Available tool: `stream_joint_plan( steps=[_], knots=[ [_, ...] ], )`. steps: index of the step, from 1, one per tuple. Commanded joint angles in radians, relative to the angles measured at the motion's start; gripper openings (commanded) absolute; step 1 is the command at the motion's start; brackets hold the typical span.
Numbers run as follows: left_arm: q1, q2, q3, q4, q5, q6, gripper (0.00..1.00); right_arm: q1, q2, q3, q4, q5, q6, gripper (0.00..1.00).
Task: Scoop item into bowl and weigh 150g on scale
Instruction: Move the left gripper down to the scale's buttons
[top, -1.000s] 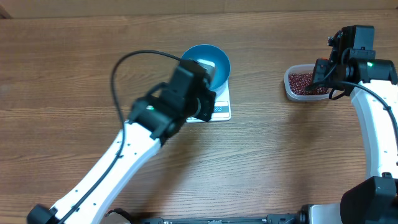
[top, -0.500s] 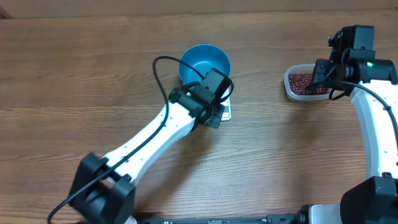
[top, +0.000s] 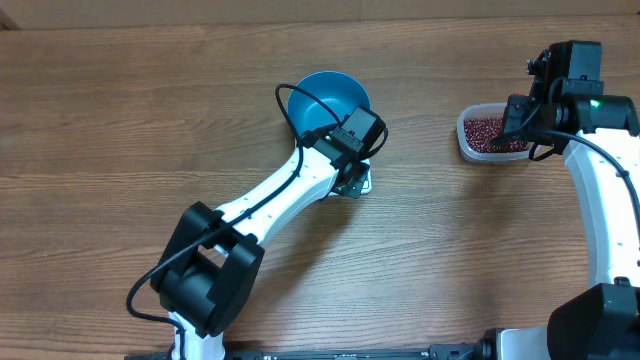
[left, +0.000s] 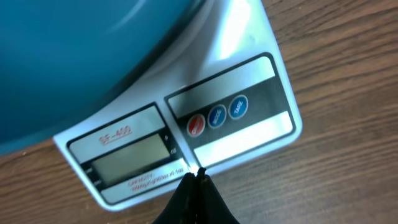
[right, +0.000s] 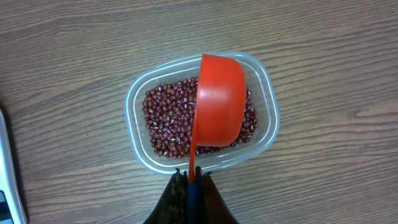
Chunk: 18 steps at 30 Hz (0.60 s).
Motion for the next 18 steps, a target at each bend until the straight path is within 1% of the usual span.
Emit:
stream_joint_plan(
  steps=[1,9,18],
  knots=[
    [-0.002,0.028,0.024,0.034,-0.018,0.025,0.04,-0.002,-0.001,0.039,0.002,-0.006,-0.007,0.04],
    [-0.002,0.055,0.024,0.076,-0.038,0.037,0.04,-0.002,-0.001,0.039,-0.005,-0.006,-0.007,0.04],
    [-0.002,0.082,0.024,0.08,-0.039,0.04,0.04,-0.002,-0.001,0.039,-0.005,-0.006,-0.008,0.04]
  ],
)
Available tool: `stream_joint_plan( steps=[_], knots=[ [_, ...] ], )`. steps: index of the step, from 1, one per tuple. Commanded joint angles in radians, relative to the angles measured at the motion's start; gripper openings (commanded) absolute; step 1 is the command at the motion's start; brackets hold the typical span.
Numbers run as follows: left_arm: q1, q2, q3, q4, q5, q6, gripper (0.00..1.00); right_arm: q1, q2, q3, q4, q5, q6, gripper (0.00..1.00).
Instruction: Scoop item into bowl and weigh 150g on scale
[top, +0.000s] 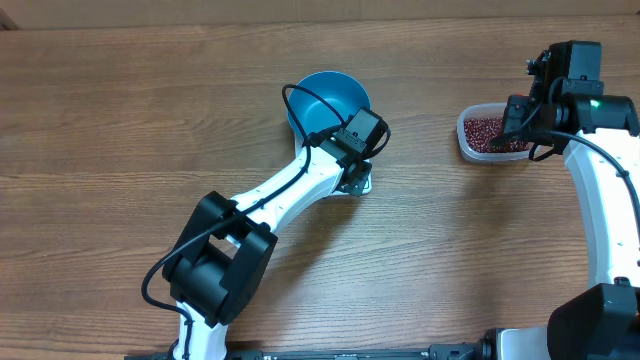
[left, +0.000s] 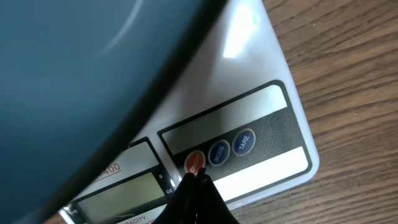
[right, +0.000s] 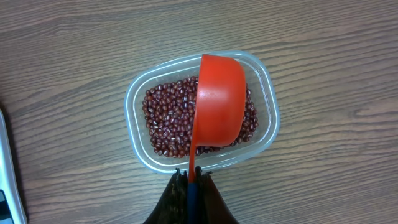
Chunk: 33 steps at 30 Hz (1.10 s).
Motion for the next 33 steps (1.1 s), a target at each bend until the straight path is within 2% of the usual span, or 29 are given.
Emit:
stream_joint_plan(
  steps=[1,33],
  knots=[
    [-0.002,0.026,0.024,0.01,-0.017,0.023,0.04,-0.002,-0.001,0.039,-0.001,-0.005,-0.008,0.04],
    [-0.002,0.084,0.024,0.015,-0.035,0.023,0.04,-0.002,-0.001,0.039,-0.005,-0.005,-0.008,0.04]
  ],
)
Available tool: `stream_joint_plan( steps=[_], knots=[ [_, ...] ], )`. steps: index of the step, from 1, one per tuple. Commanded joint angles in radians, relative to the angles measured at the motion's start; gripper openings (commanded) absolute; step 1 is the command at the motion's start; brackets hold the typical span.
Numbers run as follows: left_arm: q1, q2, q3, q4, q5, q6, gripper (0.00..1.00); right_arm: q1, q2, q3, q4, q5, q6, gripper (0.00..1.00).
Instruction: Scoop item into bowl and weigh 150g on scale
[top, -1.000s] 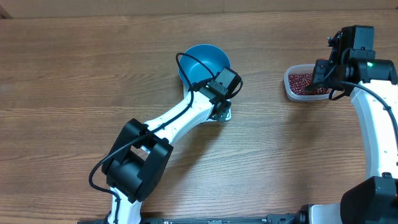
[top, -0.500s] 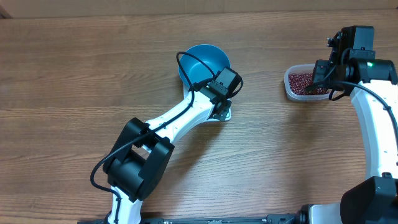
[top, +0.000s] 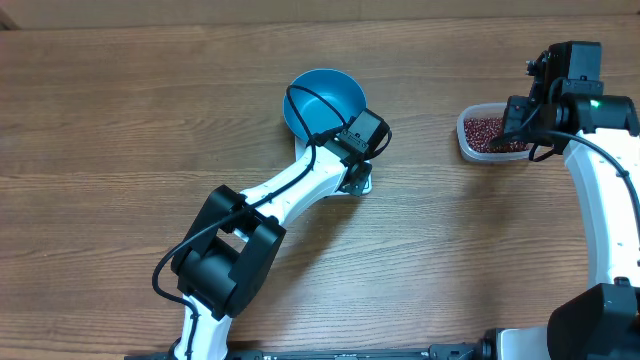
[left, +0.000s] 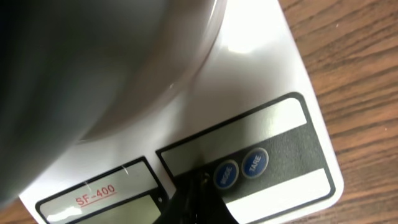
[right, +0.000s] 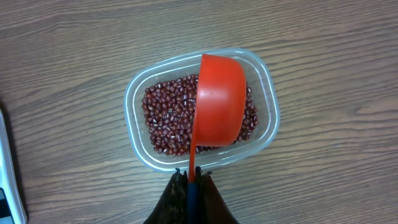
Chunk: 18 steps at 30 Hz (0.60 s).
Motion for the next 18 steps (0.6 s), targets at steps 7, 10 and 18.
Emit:
stream_joint_plan(
  steps=[7,10,18],
  knots=[
    [-0.002,0.034,0.013,0.011,-0.01,0.013,0.04,-0.002,-0.001,0.039,0.002,-0.005,-0.008,0.03],
    [-0.002,0.034,0.013,0.018,-0.01,0.013,0.04,-0.002,-0.001,0.039,0.002,-0.005,-0.008,0.04],
    [-0.002,0.036,0.013,0.027,-0.011,0.019,0.04,-0.002,-0.001,0.039,0.002,-0.005,-0.007,0.04]
  ],
)
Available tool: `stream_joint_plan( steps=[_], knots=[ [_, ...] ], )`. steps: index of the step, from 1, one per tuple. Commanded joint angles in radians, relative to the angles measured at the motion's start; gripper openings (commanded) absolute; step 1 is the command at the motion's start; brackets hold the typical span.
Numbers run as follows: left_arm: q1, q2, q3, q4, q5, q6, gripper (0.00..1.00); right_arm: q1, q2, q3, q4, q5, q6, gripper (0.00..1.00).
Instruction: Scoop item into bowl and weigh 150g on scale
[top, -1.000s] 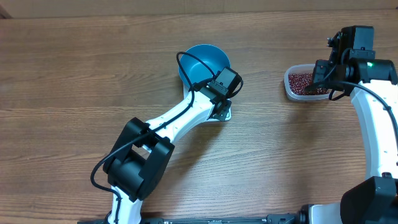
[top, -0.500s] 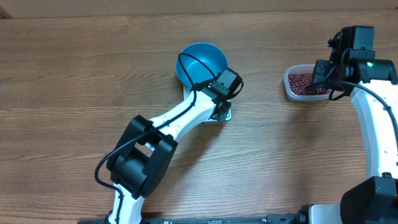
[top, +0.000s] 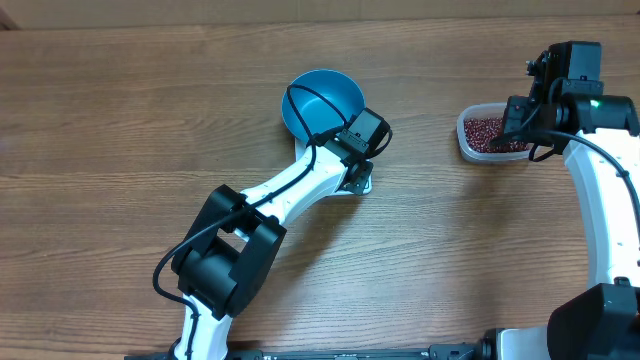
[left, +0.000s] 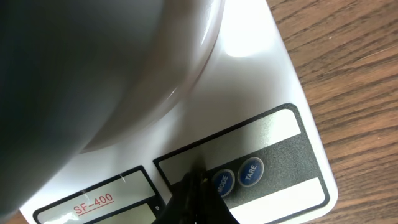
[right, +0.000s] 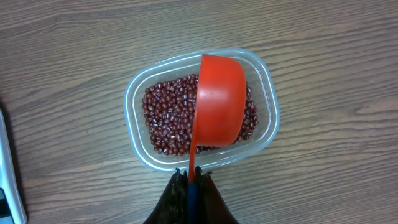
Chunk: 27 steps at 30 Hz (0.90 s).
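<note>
The blue bowl (top: 322, 105) sits on the white scale (left: 273, 81); it fills the upper left of the left wrist view as a dark blur (left: 87, 56). My left gripper (left: 196, 178) is shut, its tip down on the scale's button panel just left of the MODE button (left: 222, 180) and TARE button (left: 250, 171), covering what lies under it. My right gripper (right: 193, 177) is shut on the handle of the red scoop (right: 219, 106). The scoop hangs dome-up over the clear container of red beans (right: 168, 121).
In the overhead view the scale (top: 358, 183) is mostly hidden under my left arm. The bean container (top: 488, 133) stands at the right, well apart from the bowl. A corner of the scale (right: 6, 180) shows at the left edge of the right wrist view.
My left gripper's shut tip has crept slightly up the button panel and still covers the spot left of MODE. The right gripper and scoop have not moved.
My shut left tip first stood by the scale's front edge below the display. It then reached the red button, and later covered it with the camera closer; it stays there now. The bowl shifted slightly left overhead. My right gripper held the scoop over the beans throughout.
</note>
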Motion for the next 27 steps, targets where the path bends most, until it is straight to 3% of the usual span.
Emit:
stream_joint_plan(
  steps=[1,27],
  knots=[
    [-0.002,0.034,0.013,0.003,-0.012,0.018,0.04,-0.002,-0.001,0.039,0.002,-0.005,-0.007,0.04],
    [-0.002,0.034,-0.02,-0.006,-0.024,0.018,0.04,-0.002,-0.001,0.039,-0.005,-0.005,-0.008,0.04]
  ],
)
